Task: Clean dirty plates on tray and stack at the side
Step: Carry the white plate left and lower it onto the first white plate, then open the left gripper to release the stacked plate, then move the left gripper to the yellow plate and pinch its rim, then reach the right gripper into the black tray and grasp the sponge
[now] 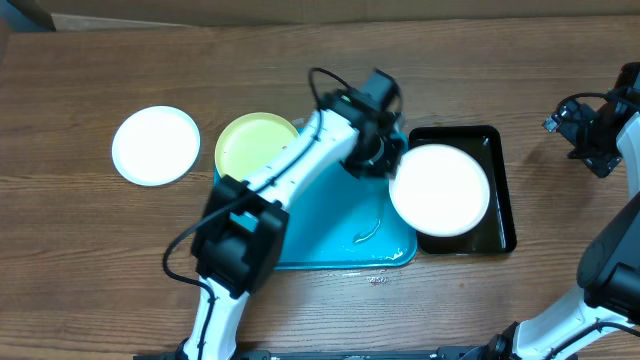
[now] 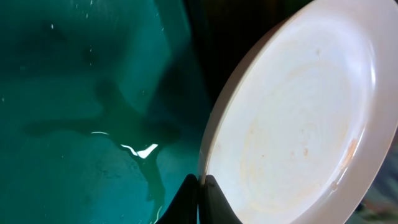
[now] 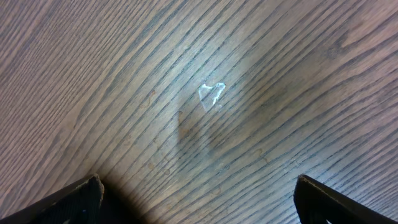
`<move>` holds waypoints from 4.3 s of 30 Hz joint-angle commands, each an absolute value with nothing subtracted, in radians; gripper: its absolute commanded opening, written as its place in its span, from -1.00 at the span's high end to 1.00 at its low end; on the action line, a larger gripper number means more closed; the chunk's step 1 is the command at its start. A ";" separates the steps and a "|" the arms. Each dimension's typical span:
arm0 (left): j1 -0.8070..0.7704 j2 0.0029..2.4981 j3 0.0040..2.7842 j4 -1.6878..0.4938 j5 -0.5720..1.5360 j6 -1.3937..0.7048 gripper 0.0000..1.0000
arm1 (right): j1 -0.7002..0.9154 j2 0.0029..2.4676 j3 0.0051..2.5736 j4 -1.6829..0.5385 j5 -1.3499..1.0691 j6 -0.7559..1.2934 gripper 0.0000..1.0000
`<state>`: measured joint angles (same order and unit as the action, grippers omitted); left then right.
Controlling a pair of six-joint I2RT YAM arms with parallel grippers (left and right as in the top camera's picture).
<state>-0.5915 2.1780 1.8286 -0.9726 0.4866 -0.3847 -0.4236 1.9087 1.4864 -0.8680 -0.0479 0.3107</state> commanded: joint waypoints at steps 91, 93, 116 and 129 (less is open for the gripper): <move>-0.445 1.904 1.886 -1.340 0.116 -0.327 -0.21 | -0.387 1.885 1.497 -1.052 -0.533 0.150 -0.28; -0.476 1.908 1.886 -1.327 0.105 -0.336 -0.25 | -0.353 1.880 1.497 -1.105 -0.485 0.148 -0.27; -0.517 1.913 1.885 -1.293 0.044 -0.400 -1.00 | 0.163 1.866 1.317 -1.044 0.161 0.265 -0.18; -0.517 1.913 1.885 -1.293 0.044 -0.400 -1.00 | 0.162 1.866 1.213 -0.901 0.179 0.262 -0.12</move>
<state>-0.5175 1.9205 1.8713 -1.2915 0.0620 -0.3904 0.1638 1.9007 1.2438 -0.9230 0.1619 0.2573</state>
